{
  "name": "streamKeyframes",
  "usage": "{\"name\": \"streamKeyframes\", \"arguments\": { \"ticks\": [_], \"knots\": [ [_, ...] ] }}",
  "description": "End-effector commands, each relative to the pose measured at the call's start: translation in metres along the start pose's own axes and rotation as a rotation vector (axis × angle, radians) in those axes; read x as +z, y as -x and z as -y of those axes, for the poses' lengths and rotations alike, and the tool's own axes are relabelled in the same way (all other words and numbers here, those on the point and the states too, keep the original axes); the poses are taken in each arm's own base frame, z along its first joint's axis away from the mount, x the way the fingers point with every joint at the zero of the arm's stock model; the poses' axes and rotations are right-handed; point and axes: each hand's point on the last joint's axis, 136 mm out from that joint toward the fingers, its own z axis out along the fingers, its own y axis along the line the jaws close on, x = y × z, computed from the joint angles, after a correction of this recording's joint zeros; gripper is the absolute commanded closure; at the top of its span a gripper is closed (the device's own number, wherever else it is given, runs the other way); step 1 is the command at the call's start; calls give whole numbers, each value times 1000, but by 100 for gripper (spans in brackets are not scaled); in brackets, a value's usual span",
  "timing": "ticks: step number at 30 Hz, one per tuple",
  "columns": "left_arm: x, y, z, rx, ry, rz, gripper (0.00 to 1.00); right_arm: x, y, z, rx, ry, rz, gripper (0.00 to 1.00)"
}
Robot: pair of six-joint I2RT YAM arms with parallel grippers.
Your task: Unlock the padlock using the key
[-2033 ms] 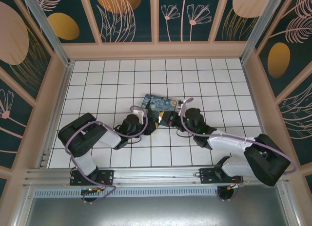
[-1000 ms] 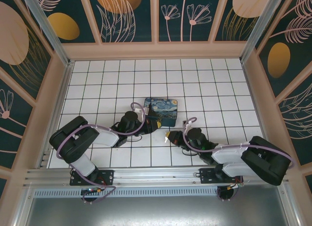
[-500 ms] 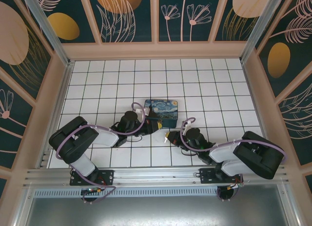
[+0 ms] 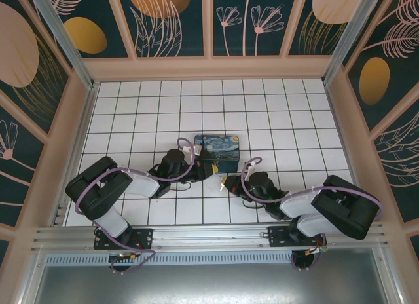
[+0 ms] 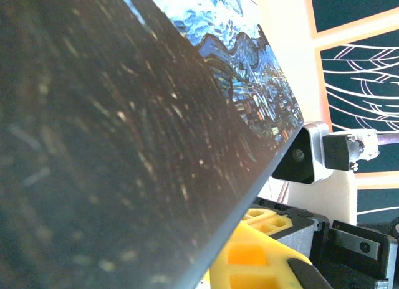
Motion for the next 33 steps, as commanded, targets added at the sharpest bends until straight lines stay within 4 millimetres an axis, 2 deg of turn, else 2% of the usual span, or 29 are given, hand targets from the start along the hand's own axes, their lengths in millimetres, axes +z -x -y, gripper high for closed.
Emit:
{"name": "streamKeyframes", "arguments": {
  "ticks": [1,14,33],
  "knots": [
    [-3,6,15,29,-63,18,100,4,9,-18,-13,53,23,100],
    [-1,4,12,29,-54,13,100,5,18,-24,-16,67,32,100],
    [0,3,7,22,-46,12,100,3,21,-33,-21,89,37,100]
  ]
}}
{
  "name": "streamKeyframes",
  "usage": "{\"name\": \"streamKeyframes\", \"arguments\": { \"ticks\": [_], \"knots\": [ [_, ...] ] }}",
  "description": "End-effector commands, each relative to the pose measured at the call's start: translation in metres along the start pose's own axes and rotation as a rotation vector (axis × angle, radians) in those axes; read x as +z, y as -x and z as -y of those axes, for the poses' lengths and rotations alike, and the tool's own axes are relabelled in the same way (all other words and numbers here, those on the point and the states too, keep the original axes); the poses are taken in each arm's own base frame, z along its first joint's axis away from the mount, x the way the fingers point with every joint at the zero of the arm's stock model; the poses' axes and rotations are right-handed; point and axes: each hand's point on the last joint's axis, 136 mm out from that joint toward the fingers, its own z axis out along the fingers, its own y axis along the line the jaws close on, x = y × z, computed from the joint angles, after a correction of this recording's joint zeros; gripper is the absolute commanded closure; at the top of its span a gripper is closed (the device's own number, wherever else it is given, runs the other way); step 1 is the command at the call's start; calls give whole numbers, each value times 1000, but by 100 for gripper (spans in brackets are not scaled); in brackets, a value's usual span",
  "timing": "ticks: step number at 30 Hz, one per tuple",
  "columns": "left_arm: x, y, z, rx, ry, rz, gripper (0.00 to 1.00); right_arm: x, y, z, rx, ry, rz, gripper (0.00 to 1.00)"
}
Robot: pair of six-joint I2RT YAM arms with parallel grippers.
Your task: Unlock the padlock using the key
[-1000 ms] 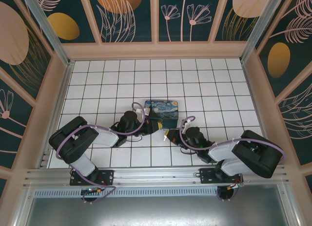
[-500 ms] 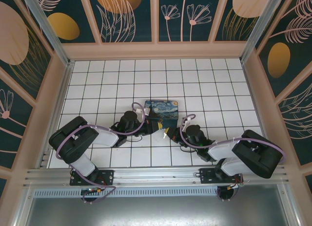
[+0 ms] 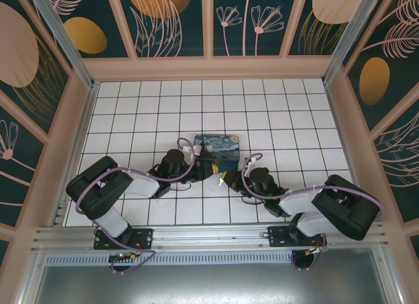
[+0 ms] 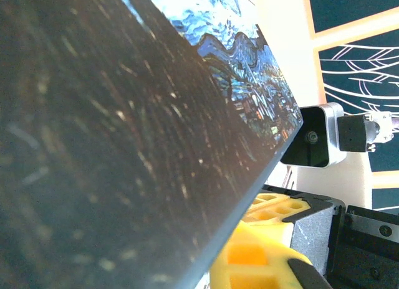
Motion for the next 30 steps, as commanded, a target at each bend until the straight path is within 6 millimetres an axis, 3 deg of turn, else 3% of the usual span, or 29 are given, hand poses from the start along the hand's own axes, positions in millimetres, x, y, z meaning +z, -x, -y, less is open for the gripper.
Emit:
{"name": "streamKeyframes", "arguments": {
  "ticks": [1,30],
  "knots": [
    [0,4,8,22,-43,12,100,0,9,-21,-26,57,22,100],
    [4,2,-2,12,-18,11,100,-8,10,-25,-29,72,33,100]
  ]
}}
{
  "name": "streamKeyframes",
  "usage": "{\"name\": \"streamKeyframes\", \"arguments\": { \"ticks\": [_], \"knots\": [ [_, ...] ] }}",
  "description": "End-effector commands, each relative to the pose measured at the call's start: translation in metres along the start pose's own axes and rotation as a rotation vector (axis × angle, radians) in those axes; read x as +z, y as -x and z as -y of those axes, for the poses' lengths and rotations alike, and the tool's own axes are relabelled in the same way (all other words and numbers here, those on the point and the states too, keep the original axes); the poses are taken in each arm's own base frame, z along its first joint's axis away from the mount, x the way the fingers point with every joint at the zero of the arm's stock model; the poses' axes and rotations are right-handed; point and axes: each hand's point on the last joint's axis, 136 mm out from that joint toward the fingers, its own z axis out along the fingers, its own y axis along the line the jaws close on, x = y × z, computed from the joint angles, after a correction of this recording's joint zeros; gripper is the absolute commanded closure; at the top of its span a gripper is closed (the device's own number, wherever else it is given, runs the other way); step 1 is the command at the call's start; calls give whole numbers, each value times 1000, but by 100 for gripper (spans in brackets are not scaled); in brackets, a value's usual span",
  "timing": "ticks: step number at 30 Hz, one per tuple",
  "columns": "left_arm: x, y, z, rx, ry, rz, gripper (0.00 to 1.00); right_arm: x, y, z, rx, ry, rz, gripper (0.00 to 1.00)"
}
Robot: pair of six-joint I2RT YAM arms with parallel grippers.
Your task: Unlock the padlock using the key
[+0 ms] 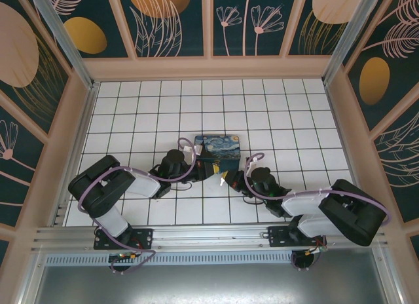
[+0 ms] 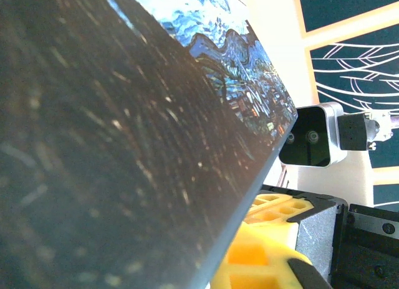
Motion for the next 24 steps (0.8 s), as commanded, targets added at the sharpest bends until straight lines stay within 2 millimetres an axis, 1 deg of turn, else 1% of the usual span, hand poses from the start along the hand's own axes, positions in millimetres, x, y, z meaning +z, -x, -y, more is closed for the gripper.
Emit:
{"name": "streamKeyframes", "arguments": {
  "ticks": [1,10,16,20,24],
  "knots": [
    [2,1,-5,1,6,5,100,-3,9,-23,-29,77,30,100],
    [2,2,-7,-6,11,9,100,-4,8,-21,-26,75,27,100],
    [1,1,-3,-6,2,5,100,-3,7,-20,-29,71,26,100],
    [0,3,-2,-20,13,7,100,-6,5,-13,-24,57,24,100],
    [-1,5,-1,-28,20,13,100,-13,0,-1,-6,35,18,100]
  ]
}}
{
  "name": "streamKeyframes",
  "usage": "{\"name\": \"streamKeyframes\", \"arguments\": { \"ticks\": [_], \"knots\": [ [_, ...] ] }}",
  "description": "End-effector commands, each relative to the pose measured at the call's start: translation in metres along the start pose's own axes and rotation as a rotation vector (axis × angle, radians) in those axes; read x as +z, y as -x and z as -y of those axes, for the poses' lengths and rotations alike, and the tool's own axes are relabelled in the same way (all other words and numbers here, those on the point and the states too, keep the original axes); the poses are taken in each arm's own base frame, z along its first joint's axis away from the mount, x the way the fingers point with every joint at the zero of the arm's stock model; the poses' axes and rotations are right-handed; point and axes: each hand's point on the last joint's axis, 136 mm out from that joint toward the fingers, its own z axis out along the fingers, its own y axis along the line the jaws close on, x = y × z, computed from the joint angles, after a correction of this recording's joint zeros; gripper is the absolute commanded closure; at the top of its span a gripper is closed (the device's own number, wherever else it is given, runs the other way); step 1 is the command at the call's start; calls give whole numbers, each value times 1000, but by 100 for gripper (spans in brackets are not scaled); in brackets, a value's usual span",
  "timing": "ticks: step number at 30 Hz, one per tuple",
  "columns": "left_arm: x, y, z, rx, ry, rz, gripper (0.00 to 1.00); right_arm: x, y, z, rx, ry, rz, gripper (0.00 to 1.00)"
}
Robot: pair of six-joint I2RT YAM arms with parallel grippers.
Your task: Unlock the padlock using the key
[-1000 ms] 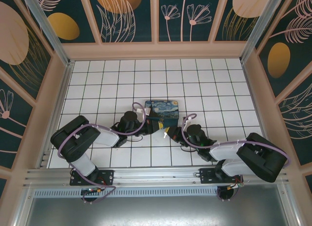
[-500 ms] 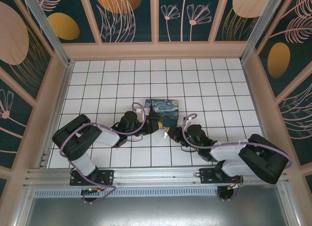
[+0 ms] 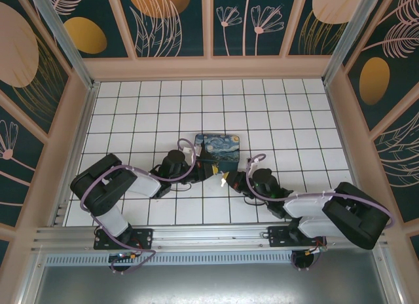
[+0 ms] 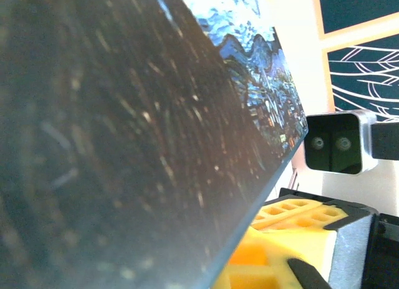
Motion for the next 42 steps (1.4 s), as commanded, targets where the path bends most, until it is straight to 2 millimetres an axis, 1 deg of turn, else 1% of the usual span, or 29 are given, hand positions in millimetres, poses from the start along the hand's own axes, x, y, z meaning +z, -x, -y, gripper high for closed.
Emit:
{"name": "streamKeyframes", "arguments": {
  "ticks": [1,3,7,13,20,27,36,42],
  "knots": [
    [-3,8,13,2,-23,21,100,-8,1,0,-4,22,14,100],
    [-3,8,13,2,-24,23,100,-10,-1,3,-2,14,12,100],
    [-3,10,17,2,-33,25,100,-9,-3,2,-7,10,2,100],
    [-2,11,21,2,-43,22,100,0,-4,-1,-11,12,-15,100],
    [-2,11,21,2,-41,21,100,11,-5,-8,-15,22,-33,100],
    [-2,11,21,3,-44,20,100,18,-3,-12,-21,25,-35,100],
    [-3,10,20,4,-42,23,100,22,-3,-13,-19,28,-40,100],
    [-4,9,20,6,-44,22,100,23,0,-18,-25,35,-33,100]
  ]
}}
